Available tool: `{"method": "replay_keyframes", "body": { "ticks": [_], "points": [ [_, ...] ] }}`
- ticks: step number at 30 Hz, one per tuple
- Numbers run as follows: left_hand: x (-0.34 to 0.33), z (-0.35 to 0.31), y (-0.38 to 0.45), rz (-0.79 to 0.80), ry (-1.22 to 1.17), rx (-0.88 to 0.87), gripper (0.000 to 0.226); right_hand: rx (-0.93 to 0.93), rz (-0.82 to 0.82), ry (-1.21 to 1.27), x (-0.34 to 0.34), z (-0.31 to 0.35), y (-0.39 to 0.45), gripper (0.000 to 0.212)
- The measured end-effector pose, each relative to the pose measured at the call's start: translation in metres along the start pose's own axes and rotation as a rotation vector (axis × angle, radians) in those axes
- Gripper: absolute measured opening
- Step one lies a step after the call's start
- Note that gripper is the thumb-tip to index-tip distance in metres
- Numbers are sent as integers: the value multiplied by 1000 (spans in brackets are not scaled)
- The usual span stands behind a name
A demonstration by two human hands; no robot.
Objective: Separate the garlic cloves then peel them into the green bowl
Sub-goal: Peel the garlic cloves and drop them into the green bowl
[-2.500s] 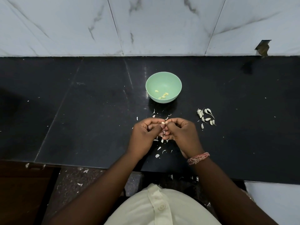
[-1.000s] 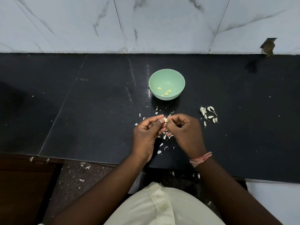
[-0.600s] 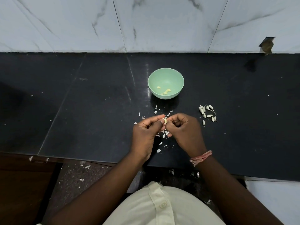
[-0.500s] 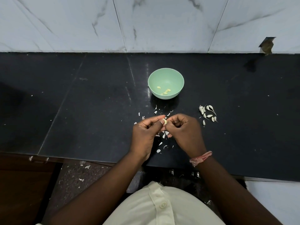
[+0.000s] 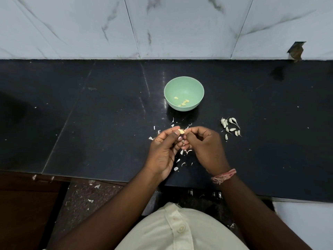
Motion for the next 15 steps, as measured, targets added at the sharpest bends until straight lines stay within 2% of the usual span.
{"method": "replay_keyframes", "body": {
  "ticks": [2,8,10,15],
  "points": [
    [4,0,1,-16,-17,-7,17,-5,5,93,-3,-5,-1,10],
    [8,-2,0,-10,41,-49,17,-23,-45,139,-4,-9,-2,8],
    [8,-10,-3,-8,150,-89,18,-32,-46,124,-3,-9,-2,8],
    [-6,-35,-13,-11,611,-203,17,-39,-70,-61,-1,-3,-3,8]
  ]
}}
Point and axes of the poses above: each hand's wrist, its own y-axis towards the middle knuckle, its own x-axis out of the back of the hand, z = x × y, the point moved 10 cm from there along y, towards the middle knuckle, and after that the axes turned 13 degrees about z, right-handed, at the moved point
